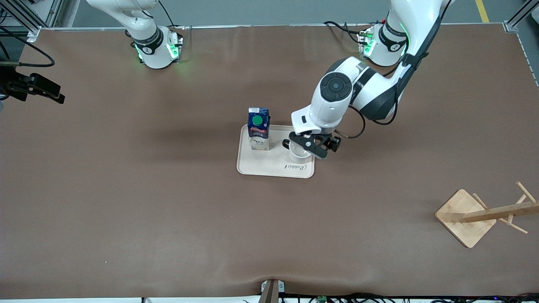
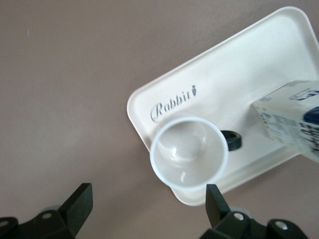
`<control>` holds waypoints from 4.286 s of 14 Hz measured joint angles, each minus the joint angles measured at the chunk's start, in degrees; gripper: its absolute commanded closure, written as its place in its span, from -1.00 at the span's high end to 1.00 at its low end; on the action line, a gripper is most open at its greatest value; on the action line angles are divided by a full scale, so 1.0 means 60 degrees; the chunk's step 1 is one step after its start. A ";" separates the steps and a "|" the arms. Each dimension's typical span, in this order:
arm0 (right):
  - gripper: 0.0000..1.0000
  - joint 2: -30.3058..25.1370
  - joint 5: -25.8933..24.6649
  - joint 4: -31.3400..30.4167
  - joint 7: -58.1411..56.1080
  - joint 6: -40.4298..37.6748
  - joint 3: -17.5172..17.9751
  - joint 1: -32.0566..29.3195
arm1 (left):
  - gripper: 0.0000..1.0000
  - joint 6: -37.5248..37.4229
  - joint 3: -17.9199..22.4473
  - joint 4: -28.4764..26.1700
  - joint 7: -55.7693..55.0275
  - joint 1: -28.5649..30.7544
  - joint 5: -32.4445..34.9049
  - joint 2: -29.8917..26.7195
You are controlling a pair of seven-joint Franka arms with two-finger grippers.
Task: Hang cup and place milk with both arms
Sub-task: 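Lower the left gripper and grasp the white mug's rim, then lift the mug with the left gripper while the right gripper reaches the milk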
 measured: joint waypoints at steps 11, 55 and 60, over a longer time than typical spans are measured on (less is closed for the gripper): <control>1.00 0.0000 0.0000 0.0014 -0.0001 0.0006 0.0014 0.0003 | 1.00 0.0700 -0.0005 0.1251 0.3592 -0.0393 0.0768 0.2253; 1.00 0.1447 0.1830 -0.0277 0.2776 -0.0265 0.0183 0.2440 | -1.00 -0.3073 0.0072 0.2926 0.5210 0.1087 0.0062 0.0902; 1.00 0.1620 0.2144 -0.1238 0.5405 0.2033 0.0237 0.5027 | -1.00 -0.3773 0.0070 0.2989 0.3050 0.2191 -0.0160 -0.0100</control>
